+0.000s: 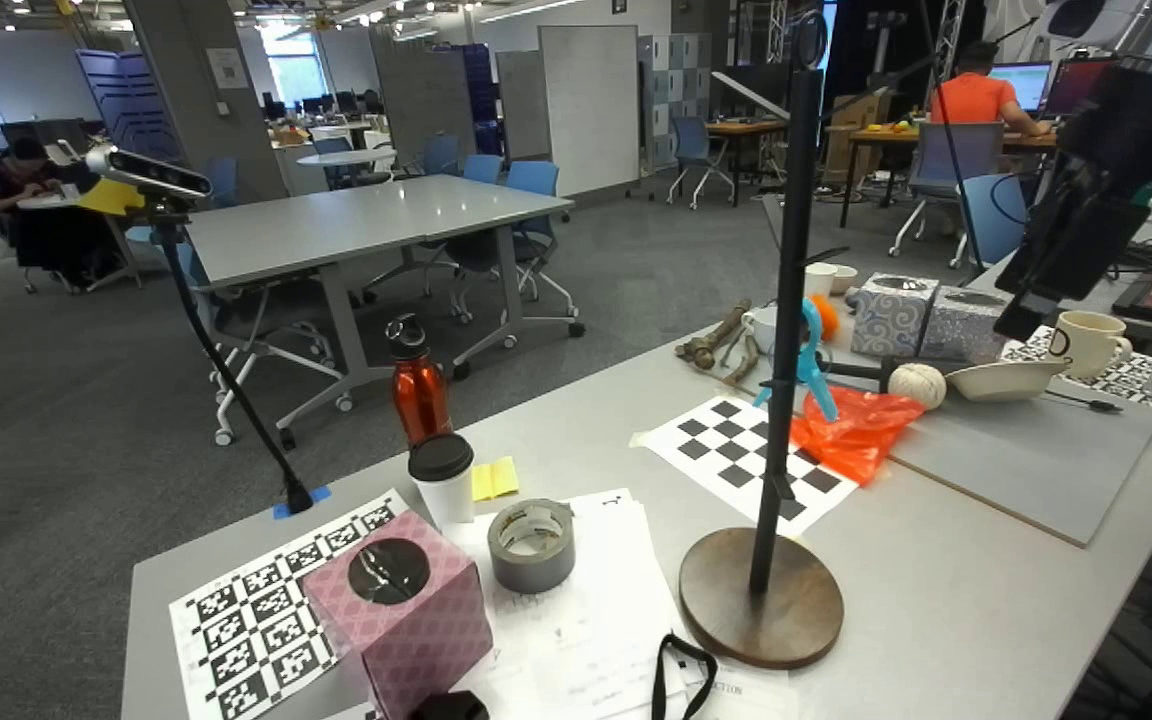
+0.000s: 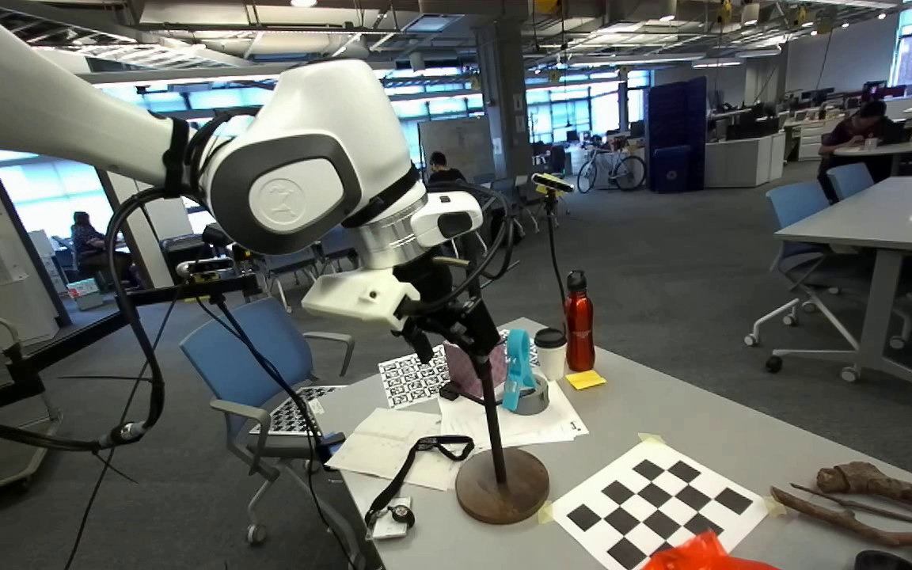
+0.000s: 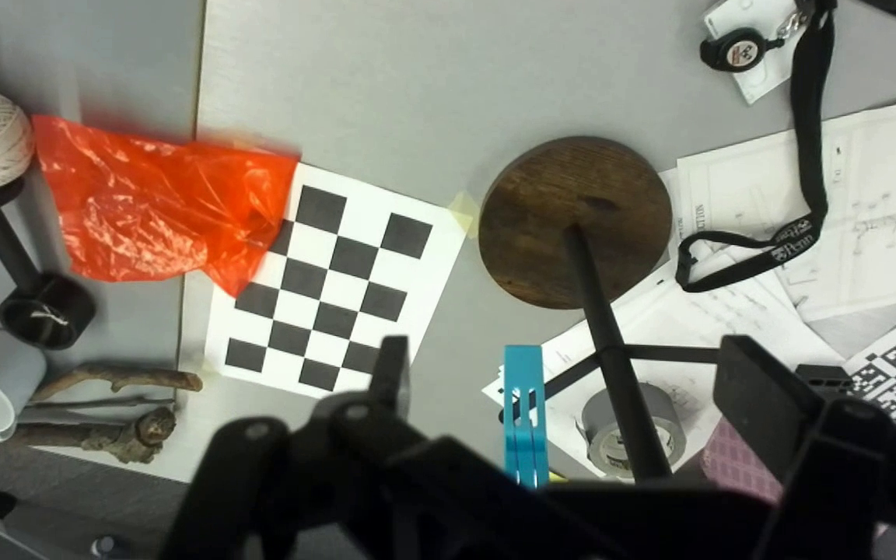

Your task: Take the peg from the black pole and put it upright on the table

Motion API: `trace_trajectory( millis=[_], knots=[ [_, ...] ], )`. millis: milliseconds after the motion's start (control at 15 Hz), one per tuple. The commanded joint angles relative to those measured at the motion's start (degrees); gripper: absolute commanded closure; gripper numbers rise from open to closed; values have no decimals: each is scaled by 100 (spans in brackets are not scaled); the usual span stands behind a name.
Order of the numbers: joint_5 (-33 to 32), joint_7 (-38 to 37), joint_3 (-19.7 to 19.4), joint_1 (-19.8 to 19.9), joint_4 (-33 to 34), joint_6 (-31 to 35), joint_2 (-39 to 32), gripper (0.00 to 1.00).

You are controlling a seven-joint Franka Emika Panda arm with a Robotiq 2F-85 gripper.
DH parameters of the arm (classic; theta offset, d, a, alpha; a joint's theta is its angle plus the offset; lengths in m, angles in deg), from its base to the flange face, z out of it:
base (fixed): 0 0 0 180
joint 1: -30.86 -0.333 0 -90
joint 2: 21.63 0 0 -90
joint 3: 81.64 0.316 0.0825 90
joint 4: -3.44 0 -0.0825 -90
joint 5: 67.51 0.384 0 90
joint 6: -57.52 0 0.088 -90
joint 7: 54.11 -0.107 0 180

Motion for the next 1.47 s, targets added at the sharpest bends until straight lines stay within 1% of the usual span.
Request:
trace_trajectory(
  millis=[0, 267, 400, 800, 1200, 1400],
  knots=[
    [48, 24, 73, 66, 29, 9, -16, 0],
    [65, 30, 76, 63, 55, 10, -19, 0],
    [-261, -83, 121, 151, 69, 43, -112, 0],
    [-364, -6, 140, 134, 186, 132, -452, 0],
    [-488, -33, 142, 188, 374, 707, -808, 0],
    [-432, 1, 130, 219, 512, 1051, -1004, 0]
  ],
)
